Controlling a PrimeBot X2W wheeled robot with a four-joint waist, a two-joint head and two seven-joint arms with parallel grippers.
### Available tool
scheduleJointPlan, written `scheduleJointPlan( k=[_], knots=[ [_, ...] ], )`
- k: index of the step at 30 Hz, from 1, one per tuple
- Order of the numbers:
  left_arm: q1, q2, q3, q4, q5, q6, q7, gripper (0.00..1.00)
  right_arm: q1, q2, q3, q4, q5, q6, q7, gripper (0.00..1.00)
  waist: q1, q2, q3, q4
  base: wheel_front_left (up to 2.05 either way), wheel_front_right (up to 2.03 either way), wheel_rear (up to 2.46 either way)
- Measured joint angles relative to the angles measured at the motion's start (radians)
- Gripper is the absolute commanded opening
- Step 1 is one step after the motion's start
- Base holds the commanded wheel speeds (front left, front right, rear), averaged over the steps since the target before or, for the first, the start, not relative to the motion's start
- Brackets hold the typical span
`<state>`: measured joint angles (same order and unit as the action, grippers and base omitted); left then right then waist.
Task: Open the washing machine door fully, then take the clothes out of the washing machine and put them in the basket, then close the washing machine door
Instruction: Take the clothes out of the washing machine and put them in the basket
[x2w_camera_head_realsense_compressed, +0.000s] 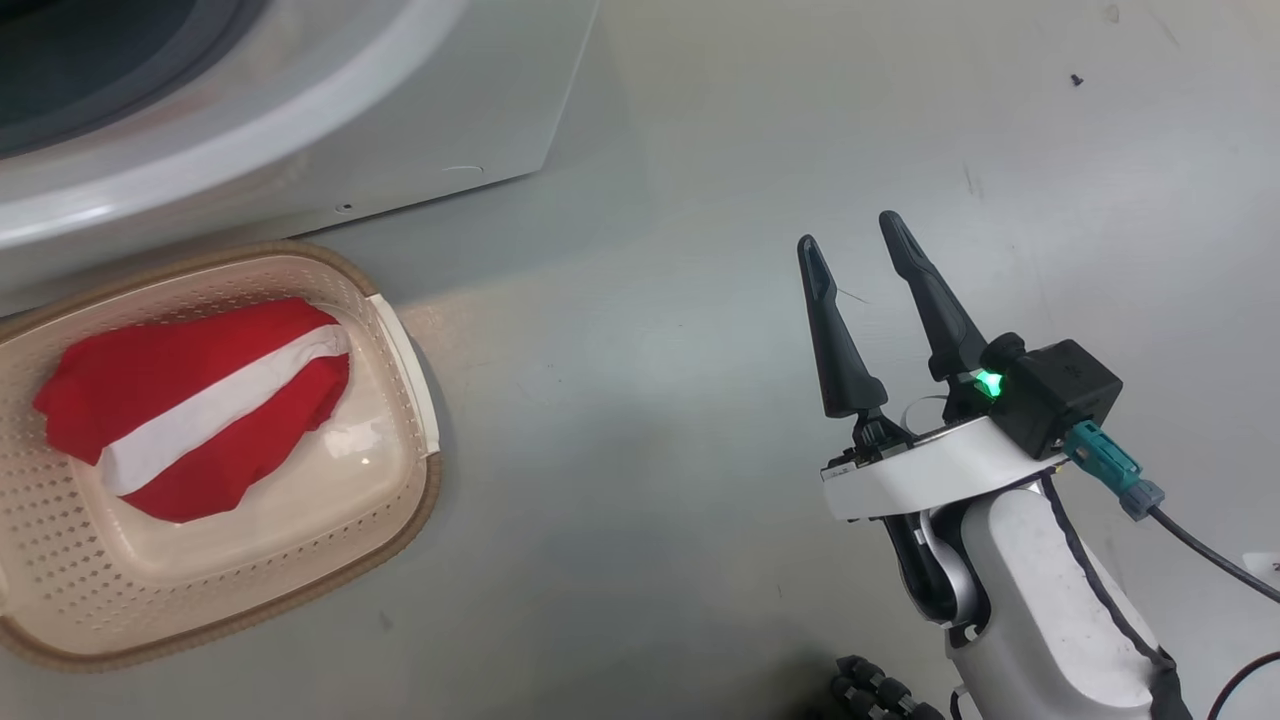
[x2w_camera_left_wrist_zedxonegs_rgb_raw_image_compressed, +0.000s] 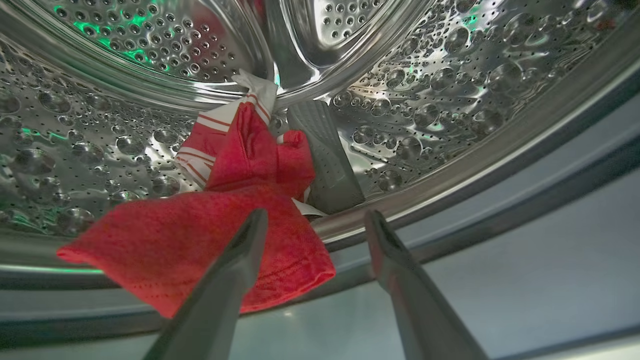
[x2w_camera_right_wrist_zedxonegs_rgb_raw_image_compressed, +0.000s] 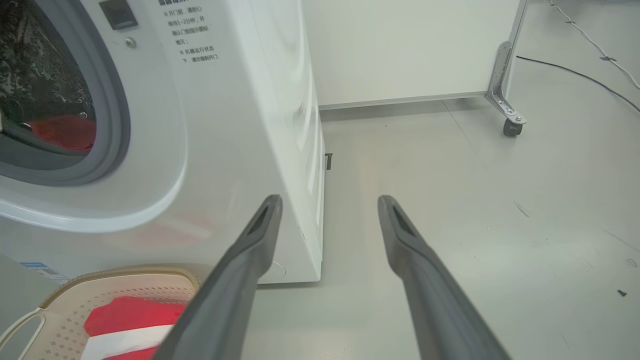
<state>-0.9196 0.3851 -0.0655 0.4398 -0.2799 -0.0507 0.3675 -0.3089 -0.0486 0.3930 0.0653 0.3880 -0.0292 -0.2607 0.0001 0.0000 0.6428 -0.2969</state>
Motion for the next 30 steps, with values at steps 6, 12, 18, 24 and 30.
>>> scheduleJointPlan(
  k=[6,12,18,24,30],
  knots=[
    [-0.073,0.045,-0.011,0.039,0.019,-0.017,0.078,1.00,-0.019,0.000,0.009,-0.005,0.023,-0.009,0.000,1.00,0.0000,0.0000,0.026,-0.026,0.00,0.00,0.00],
    [-0.125,0.049,-0.009,0.080,0.017,-0.018,0.121,1.00,-0.031,0.000,0.011,-0.004,0.030,-0.010,0.000,1.00,0.0000,0.0000,0.042,-0.043,0.00,0.00,0.00],
    [-0.147,0.080,0.001,0.143,0.018,-0.015,0.194,1.00,-0.040,0.001,0.022,-0.004,0.037,-0.014,0.000,1.00,0.0000,0.0000,0.052,-0.055,0.00,0.00,0.00],
    [-0.170,0.086,-0.002,0.184,0.026,-0.003,0.244,1.00,-0.052,0.001,0.021,-0.004,0.040,-0.018,0.000,1.00,0.0000,0.0000,0.058,-0.062,0.00,0.00,0.00],
    [-0.200,0.086,-0.003,0.212,0.026,0.016,0.296,0.37,-0.054,0.001,0.021,-0.003,0.040,-0.021,0.000,1.00,0.0000,0.0000,0.062,-0.066,0.00,0.00,0.00]
  ],
)
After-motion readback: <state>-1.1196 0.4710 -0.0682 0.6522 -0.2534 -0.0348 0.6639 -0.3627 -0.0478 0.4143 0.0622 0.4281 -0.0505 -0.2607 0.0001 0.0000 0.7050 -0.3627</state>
